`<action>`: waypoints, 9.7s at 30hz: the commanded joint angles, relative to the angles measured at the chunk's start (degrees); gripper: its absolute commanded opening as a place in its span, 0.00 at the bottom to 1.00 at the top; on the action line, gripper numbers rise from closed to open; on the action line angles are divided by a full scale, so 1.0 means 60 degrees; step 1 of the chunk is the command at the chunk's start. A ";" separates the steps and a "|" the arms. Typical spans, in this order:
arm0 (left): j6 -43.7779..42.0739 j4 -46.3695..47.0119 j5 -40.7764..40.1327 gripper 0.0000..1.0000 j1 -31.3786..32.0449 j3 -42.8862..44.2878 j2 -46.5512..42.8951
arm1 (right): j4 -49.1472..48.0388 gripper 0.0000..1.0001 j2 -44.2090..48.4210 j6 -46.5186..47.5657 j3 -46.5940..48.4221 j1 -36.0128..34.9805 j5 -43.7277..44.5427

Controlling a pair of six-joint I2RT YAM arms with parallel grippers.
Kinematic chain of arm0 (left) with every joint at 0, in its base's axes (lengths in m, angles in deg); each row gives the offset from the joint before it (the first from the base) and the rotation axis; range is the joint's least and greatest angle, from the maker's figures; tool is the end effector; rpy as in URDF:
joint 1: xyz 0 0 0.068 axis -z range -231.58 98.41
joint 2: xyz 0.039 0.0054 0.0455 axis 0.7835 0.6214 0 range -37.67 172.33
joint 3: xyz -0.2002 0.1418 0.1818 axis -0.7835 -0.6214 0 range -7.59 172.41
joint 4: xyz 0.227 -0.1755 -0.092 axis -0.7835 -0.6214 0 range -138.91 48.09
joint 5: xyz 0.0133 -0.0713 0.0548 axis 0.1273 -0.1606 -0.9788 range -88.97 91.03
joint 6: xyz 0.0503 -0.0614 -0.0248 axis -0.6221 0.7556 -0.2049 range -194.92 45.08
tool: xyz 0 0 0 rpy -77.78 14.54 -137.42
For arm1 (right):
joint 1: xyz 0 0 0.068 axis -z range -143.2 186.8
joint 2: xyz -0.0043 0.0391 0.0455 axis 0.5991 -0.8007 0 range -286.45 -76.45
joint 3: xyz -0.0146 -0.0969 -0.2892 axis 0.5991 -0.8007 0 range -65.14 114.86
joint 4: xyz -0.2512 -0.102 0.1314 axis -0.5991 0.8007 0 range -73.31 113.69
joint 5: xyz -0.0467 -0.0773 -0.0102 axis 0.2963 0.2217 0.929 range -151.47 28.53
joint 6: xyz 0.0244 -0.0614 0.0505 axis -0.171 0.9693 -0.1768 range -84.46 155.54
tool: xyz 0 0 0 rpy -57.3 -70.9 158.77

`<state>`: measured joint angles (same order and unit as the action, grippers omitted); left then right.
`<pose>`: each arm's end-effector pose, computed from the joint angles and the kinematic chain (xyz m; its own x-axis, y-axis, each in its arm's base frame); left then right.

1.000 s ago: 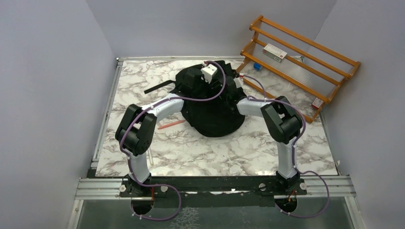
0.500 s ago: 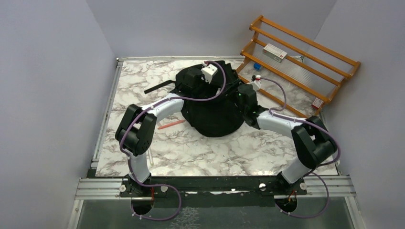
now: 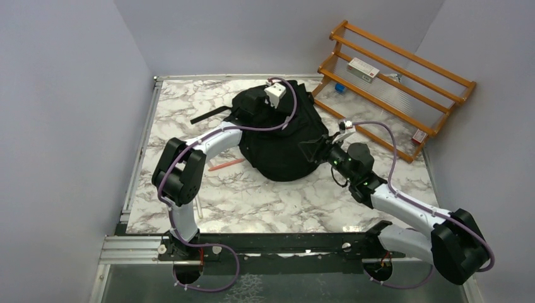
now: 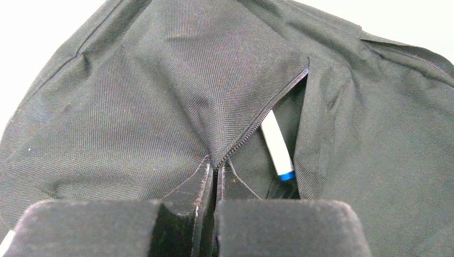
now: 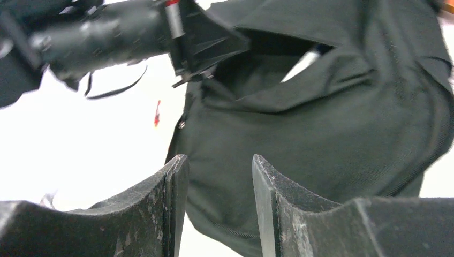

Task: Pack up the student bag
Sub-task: Pick up the stationery from the center of the board, then place the stationery in the student bag, then pick up the stationery from the center of the board.

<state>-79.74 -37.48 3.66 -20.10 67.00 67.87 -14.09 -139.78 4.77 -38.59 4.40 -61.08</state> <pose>0.4314 -0.2681 0.2384 -0.3327 0.3021 -0.8933 0.5867 0.8079 0.0547 0.2520 0.1593 0.2401 -0.3470 0.3856 -0.8549 -0.4104 0.7573 0.5081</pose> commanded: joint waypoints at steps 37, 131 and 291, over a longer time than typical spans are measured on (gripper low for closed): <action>0.1894 0.0055 0.4180 0.00 -0.2073 0.1153 0.0348 | 0.2243 0.52 -0.9375 1.1650 0.8391 -0.2391 -0.7872; 0.2063 0.0119 0.4232 0.00 -0.2113 0.1240 0.0750 | 0.2820 0.01 -0.2819 0.8418 0.3813 -0.2842 -0.4223; 0.2257 -0.3148 0.3951 0.00 -0.2186 0.3737 0.0395 | -0.0104 0.47 -1.1693 0.4414 1.0206 -0.4531 0.0263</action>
<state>-65.69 -57.37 27.46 -32.45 85.23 72.28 -18.88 -206.14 31.61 17.73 -22.07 -65.21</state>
